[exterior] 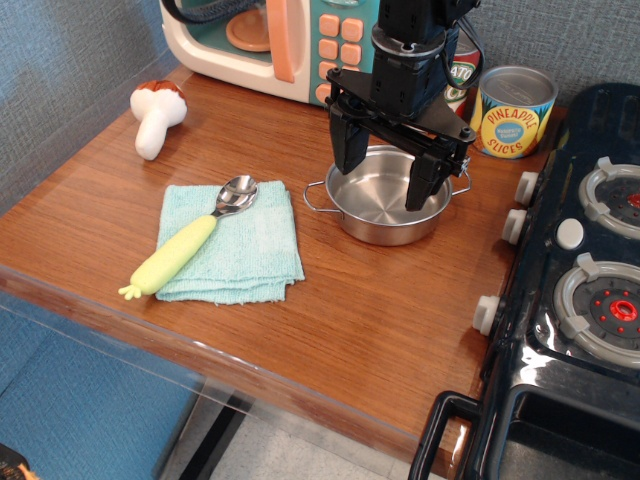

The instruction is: Pick up the mushroom and put it on the bottom right table corner near the stove.

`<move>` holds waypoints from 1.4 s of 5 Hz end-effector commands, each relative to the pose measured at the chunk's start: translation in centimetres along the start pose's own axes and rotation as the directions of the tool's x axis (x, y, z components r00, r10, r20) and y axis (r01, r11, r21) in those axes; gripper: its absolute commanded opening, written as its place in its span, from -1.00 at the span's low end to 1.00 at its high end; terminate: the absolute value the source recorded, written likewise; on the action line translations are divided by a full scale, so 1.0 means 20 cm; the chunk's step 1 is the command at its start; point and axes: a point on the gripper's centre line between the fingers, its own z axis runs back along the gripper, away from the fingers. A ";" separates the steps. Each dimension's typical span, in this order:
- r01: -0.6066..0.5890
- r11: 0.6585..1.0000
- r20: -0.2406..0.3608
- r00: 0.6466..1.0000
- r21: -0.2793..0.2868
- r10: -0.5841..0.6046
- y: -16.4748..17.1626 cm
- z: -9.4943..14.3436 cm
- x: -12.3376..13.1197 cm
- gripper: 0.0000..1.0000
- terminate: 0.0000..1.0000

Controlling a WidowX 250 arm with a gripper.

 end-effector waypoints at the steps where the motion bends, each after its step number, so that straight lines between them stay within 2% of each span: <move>1: 0.000 1.000 0.000 1.000 0.000 0.000 0.00 0.00 0.00 1.00 -1.00; 2: -0.054 0.999 0.038 0.998 0.005 0.054 0.13 0.05 0.01 1.00 -1.00; 3: -0.173 0.984 0.075 0.983 0.035 0.170 0.41 0.09 0.08 1.00 -1.00; 4: -0.280 0.956 0.082 0.958 0.084 0.273 0.65 0.10 0.10 1.00 -1.00; 5: -0.402 0.906 0.068 0.916 0.131 0.396 0.90 0.05 0.08 1.00 -1.00; 6: -0.473 0.864 0.036 0.880 0.170 0.475 1.10 -0.03 0.00 1.00 -1.00; 7: -0.514 0.834 0.006 0.852 0.200 0.524 1.19 -0.06 -0.11 1.00 -1.00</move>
